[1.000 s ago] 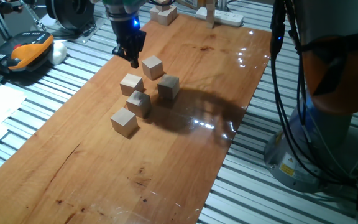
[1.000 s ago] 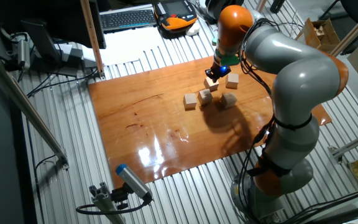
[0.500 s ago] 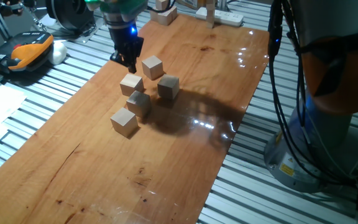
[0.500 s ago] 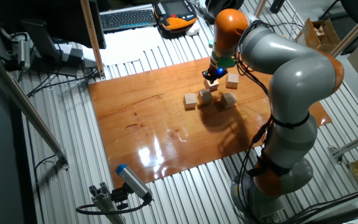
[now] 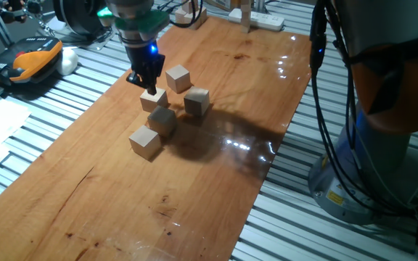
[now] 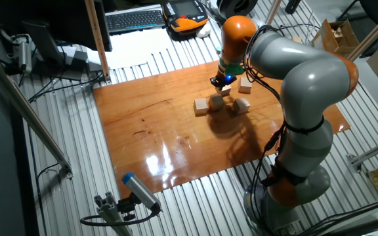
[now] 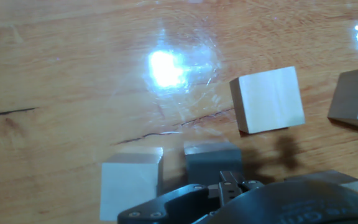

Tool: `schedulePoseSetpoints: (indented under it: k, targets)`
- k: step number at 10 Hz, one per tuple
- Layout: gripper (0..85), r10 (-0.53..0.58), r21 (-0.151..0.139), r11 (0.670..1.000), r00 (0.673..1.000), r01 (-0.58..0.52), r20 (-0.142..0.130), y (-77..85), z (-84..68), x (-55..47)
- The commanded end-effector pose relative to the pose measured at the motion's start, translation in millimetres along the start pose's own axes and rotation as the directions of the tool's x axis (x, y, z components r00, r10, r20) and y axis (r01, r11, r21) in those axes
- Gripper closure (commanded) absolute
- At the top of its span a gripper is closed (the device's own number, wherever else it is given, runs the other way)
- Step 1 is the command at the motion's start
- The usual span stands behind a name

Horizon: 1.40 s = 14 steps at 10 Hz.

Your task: Stack the blocks in a vertical line of five

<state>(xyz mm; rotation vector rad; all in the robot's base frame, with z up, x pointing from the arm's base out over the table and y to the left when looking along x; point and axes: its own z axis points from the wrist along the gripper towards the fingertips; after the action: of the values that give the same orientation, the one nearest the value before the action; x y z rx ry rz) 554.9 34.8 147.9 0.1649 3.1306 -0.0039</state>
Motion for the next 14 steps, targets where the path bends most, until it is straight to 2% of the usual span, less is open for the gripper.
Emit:
schedulePoseSetpoints:
  k: [1,2,7,10,12,14]
  targets:
    - [85.0,0.002,-0.005,1.0,1.0,-0.002,0.001,1.9,4.6,-0.5]
    - [85.0,0.005,-0.015,1.0,1.0,-0.005,0.0,3.3,9.4,-0.4]
    - [85.0,0.006,-0.016,1.0,1.0,-0.006,0.001,3.7,18.0,2.5]
    - [85.0,0.012,0.016,1.0,1.0,-0.012,0.005,2.2,18.6,2.7]
    - [85.0,0.014,0.031,0.999,1.0,-0.014,-0.01,2.5,16.1,0.7]
    - [85.0,0.014,0.031,0.999,1.0,-0.014,-0.01,3.9,14.5,-1.8]
